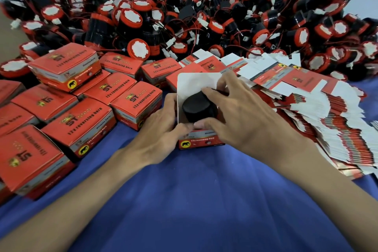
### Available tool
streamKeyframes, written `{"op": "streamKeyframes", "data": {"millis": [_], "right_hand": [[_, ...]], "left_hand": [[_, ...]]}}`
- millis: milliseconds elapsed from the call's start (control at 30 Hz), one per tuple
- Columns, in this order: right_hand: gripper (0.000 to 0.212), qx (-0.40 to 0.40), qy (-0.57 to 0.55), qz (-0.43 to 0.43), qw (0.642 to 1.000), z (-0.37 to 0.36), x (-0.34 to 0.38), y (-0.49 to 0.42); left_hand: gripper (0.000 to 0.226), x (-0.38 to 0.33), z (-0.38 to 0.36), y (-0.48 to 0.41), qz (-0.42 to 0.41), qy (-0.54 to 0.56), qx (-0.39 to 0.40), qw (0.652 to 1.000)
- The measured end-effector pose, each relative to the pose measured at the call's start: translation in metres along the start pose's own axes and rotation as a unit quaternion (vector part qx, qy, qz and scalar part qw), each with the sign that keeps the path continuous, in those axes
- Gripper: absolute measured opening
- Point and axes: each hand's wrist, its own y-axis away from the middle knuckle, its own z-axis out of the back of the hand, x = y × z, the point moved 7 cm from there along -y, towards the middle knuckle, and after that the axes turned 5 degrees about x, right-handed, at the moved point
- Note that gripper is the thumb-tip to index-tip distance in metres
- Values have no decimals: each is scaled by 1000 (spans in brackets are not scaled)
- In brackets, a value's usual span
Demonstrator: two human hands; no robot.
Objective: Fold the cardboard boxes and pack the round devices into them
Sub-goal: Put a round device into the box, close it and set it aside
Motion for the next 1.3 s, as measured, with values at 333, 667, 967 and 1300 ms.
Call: {"op": "streamKeyframes", "data": {"millis": [333, 667, 967, 1300], "right_hand": [[55, 21, 88, -11, 996, 1, 7, 6], [27, 115, 90, 31, 989, -18, 20, 9], [43, 172, 64, -7, 983, 37, -35, 32], [25, 87, -38, 139, 986, 52, -6, 31]], "left_hand": [[50, 0, -2, 0, 5, -16, -4, 1000], [49, 2, -4, -1, 17, -70, -15, 997], [46, 3, -3, -3, 31, -68, -44, 996], [44, 6, -3, -4, 45, -97, -72, 992]]}}
